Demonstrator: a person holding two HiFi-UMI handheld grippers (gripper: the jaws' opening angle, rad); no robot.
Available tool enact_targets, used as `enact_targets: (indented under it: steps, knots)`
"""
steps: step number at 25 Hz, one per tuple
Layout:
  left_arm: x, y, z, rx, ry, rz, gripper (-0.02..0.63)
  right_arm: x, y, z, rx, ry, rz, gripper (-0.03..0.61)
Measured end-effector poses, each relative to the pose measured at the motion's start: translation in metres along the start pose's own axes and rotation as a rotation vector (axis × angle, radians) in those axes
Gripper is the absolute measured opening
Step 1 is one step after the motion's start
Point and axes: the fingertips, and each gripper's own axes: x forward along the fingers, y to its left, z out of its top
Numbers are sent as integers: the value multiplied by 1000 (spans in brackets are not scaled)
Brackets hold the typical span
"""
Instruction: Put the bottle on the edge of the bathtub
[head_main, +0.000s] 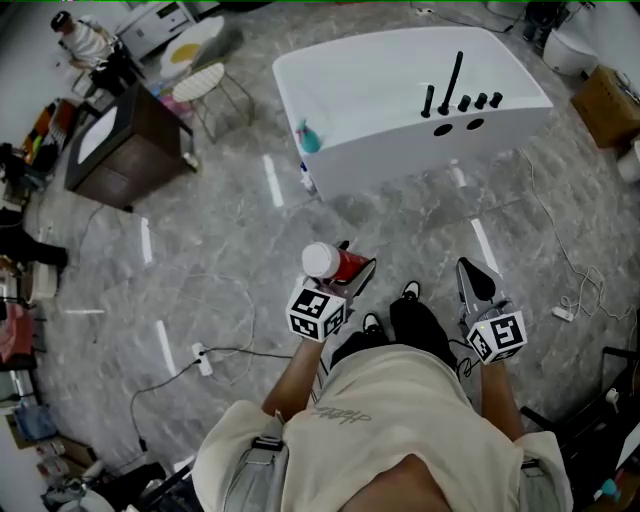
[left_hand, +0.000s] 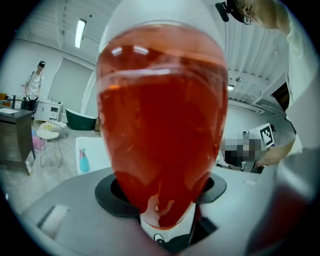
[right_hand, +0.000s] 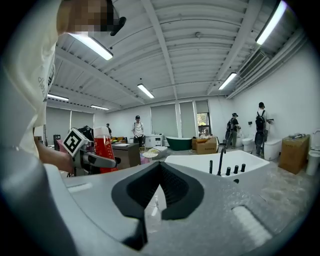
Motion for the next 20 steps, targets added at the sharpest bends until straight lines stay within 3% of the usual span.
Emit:
enact_targets:
  steps: [8, 14, 20]
  knots:
    - [53, 38, 18, 28, 61, 42, 298, 60, -47, -15, 67, 12, 39, 2]
    - [111, 73, 65, 85, 75, 66, 298, 133, -92, 15, 51, -42, 107, 2]
    - [174, 93, 81, 55, 85, 128, 296, 183, -146, 20, 57, -33, 185, 2]
